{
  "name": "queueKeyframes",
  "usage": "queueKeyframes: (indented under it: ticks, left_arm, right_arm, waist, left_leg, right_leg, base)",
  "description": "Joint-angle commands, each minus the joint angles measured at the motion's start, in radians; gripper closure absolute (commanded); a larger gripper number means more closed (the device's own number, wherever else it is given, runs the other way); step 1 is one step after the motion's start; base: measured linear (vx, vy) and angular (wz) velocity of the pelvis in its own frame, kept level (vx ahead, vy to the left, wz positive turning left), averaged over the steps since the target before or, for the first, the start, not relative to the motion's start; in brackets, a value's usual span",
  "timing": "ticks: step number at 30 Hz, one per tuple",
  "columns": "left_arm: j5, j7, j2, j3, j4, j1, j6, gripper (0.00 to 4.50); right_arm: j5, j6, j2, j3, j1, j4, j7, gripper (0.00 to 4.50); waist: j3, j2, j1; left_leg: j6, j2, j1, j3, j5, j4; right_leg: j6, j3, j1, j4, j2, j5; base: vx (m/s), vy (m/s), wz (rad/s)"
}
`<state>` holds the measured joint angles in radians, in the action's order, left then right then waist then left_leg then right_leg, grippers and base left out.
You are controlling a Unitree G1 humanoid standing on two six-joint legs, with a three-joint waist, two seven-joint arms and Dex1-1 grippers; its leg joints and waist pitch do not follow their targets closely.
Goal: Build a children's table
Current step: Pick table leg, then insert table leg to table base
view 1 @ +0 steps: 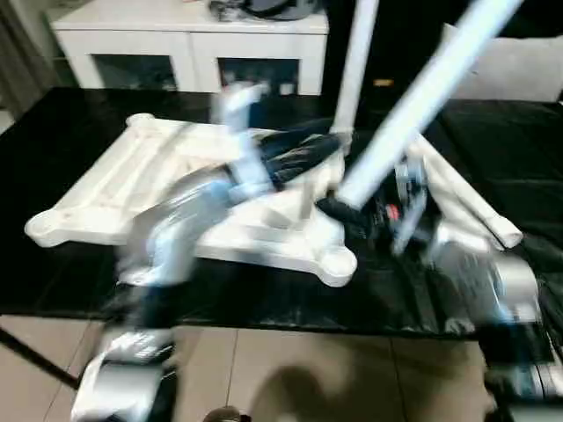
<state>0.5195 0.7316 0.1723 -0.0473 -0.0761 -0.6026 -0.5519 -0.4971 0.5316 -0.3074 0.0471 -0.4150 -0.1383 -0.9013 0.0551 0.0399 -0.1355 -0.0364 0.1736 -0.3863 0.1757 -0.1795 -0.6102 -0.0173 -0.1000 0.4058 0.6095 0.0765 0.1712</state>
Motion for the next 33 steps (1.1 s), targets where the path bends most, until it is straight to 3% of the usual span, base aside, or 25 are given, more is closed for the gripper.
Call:
queueKeyframes:
  ticks: [1,2,6,7,8,9,10,14,16,18,19,21,22,23,25,26,33]
  left_arm:
    - [-0.049,0.005,0.034,0.037,-0.001,0.011,-0.001,1.29]
    - [-0.065,0.006,0.052,0.053,-0.004,0.018,-0.007,1.29]
    - [-0.134,0.015,0.094,0.111,-0.032,0.027,0.044,1.29]
    - [-0.222,0.067,0.145,0.192,-0.08,0.033,0.118,1.29]
    - [-0.255,0.095,0.164,0.223,-0.1,0.035,0.144,1.29]
    - [-0.27,0.111,0.173,0.238,-0.111,0.036,0.156,1.29]
    - [-0.283,0.138,0.185,0.26,-0.127,0.034,0.168,1.29]
    - [-0.387,0.253,0.224,0.379,-0.265,-0.014,0.294,1.46]
    - [-0.398,0.266,0.225,0.391,-0.291,-0.025,0.319,1.63]
    - [-0.439,0.34,0.238,0.444,-0.388,-0.069,0.382,1.78]
    - [-0.445,0.368,0.236,0.453,-0.43,-0.087,0.404,1.94]
    - [-0.453,0.394,0.229,0.453,-0.475,-0.103,0.431,2.08]
    - [-0.462,0.402,0.23,0.458,-0.495,-0.109,0.449,2.13]
    - [-0.483,0.409,0.225,0.471,-0.558,-0.131,0.491,2.26]
    - [-0.497,0.416,0.218,0.479,-0.606,-0.147,0.521,2.42]
    - [-0.515,0.422,0.205,0.486,-0.68,-0.173,0.559,2.42]
    - [-0.56,0.428,0.175,0.492,-0.849,-0.244,0.642,2.99]
  right_arm:
    - [0.025,-0.047,0.006,0.035,-0.001,0.031,0.056,2.61]
    - [0.036,-0.057,0.008,0.045,0.001,0.025,0.088,2.61]
    - [0.061,-0.07,0.007,0.051,0.009,0.025,0.135,2.61]
    - [0.09,-0.091,0.007,0.059,0.02,0.027,0.182,2.61]
    - [0.101,-0.102,0.007,0.06,0.025,0.028,0.202,2.61]
    - [0.107,-0.108,0.007,0.06,0.027,0.03,0.212,2.61]
    - [0.116,-0.11,0.004,0.062,0.026,0.025,0.229,2.61]
    - [0.163,-0.148,-0.019,0.061,0.031,0.025,0.259,2.61]
    - [0.168,-0.167,-0.022,0.055,0.036,0.03,0.251,2.61]
    - [0.139,-0.149,-0.036,0.052,0.053,0.037,0.211,2.61]
    - [0.125,-0.139,-0.037,0.056,0.06,0.038,0.204,2.61]
    - [0.12,-0.138,-0.034,0.061,0.067,0.039,0.208,2.61]
    - [0.118,-0.139,-0.032,0.063,0.068,0.039,0.21,2.61]
    - [0.119,-0.143,-0.029,0.065,0.071,0.039,0.214,2.61]
    - [0.121,-0.148,-0.03,0.065,0.073,0.038,0.214,2.61]
    - [0.121,-0.154,-0.034,0.068,0.075,0.036,0.211,2.61]
    - [0.111,-0.148,-0.041,0.065,0.086,0.042,0.197,2.61]
  waist:
    - [-0.077,-0.014,0.002]
    - [-0.074,-0.01,0.004]
    - [-0.07,-0.011,0.002]
    - [-0.07,-0.005,0.0]
    - [-0.07,0.014,0.002]
    - [-0.071,0.003,0.007]
    - [-0.075,0.014,0.005]
    - [-0.075,0.011,0.005]
    - [-0.077,0.01,0.005]
    - [-0.075,0.008,0.004]
    - [-0.075,0.015,0.003]
    - [-0.076,0.01,0.003]
    - [-0.077,0.025,0.002]
    - [-0.078,0.018,0.007]
    - [-0.078,0.017,0.008]
    - [-0.077,0.022,0.012]
    - [-0.08,0.025,0.016]
  left_leg:
    - [0.028,0.055,0.016,-0.024,-0.151,0.07]
    - [0.018,0.054,0.019,-0.022,-0.171,0.072]
    - [0.007,0.055,0.023,-0.024,-0.209,0.077]
    - [0.006,0.054,0.022,-0.026,-0.211,0.077]
    - [-0.004,0.053,0.025,-0.028,-0.221,0.079]
    - [-0.009,0.052,0.025,-0.026,-0.227,0.08]
    - [-0.013,0.052,0.022,-0.029,-0.213,0.08]
    - [-0.007,0.051,0.022,-0.026,-0.213,0.078]
    - [-0.009,0.052,0.02,-0.025,-0.21,0.078]
    - [0.006,0.05,0.021,-0.024,-0.209,0.077]
    - [0.006,0.049,0.022,-0.025,-0.213,0.077]
    - [0.009,0.053,0.021,-0.025,-0.214,0.077]
    - [0.005,0.053,0.022,-0.027,-0.216,0.076]
    - [0.005,0.051,0.019,-0.026,-0.218,0.075]
    - [0.01,0.048,0.018,-0.024,-0.214,0.073]
    - [0.014,0.047,0.017,-0.024,-0.219,0.072]
    - [0.025,0.052,0.017,-0.026,-0.211,0.071]
  right_leg:
    - [-0.112,0.055,-0.055,-0.084,0.079,0.303]
    - [-0.113,0.056,-0.049,-0.087,0.079,0.335]
    - [-0.102,0.058,-0.047,-0.093,0.08,0.383]
    - [-0.097,0.057,-0.047,-0.093,0.08,0.386]
    - [-0.073,0.059,-0.042,-0.098,0.077,0.394]
    - [-0.066,0.058,-0.045,-0.097,0.076,0.375]
    - [-0.078,0.059,-0.049,-0.09,0.08,0.343]
    - [-0.107,0.06,-0.05,-0.09,0.08,0.31]
    - [-0.112,0.06,-0.054,-0.085,0.082,0.294]
    - [-0.116,0.06,-0.053,-0.09,0.082,0.297]
    - [-0.114,0.059,-0.053,-0.09,0.082,0.303]
    - [-0.127,0.058,-0.054,-0.09,0.084,0.292]
    - [-0.134,0.059,-0.054,-0.086,0.085,0.286]
    - [-0.143,0.057,-0.058,-0.088,0.084,0.269]
    - [-0.141,0.057,-0.059,-0.088,0.083,0.273]
    - [-0.142,0.055,-0.058,-0.093,0.082,0.282]
    - [-0.17,0.055,-0.062,-0.087,0.086,0.248]
  base:
    - [0.0,0.0,0.0]
    - [0.0,0.0,0.0]
    - [0.0,0.0,0.0]
    - [0.0,0.0,0.0]
    - [0.0,0.0,0.0]
    - [0.0,0.0,0.0]
    - [0.0,0.0,0.0]
    - [0.0,0.0,0.0]
    - [0.0,0.0,0.0]
    - [0.0,0.0,0.0]
    - [0.0,0.0,0.0]
    - [0.0,0.0,0.0]
    - [0.0,0.0,0.0]
    - [0.0,0.0,0.0]
    - [0.0,0.0,0.0]
    - [0.0,0.0,0.0]
    - [0.0,0.0,0.0]
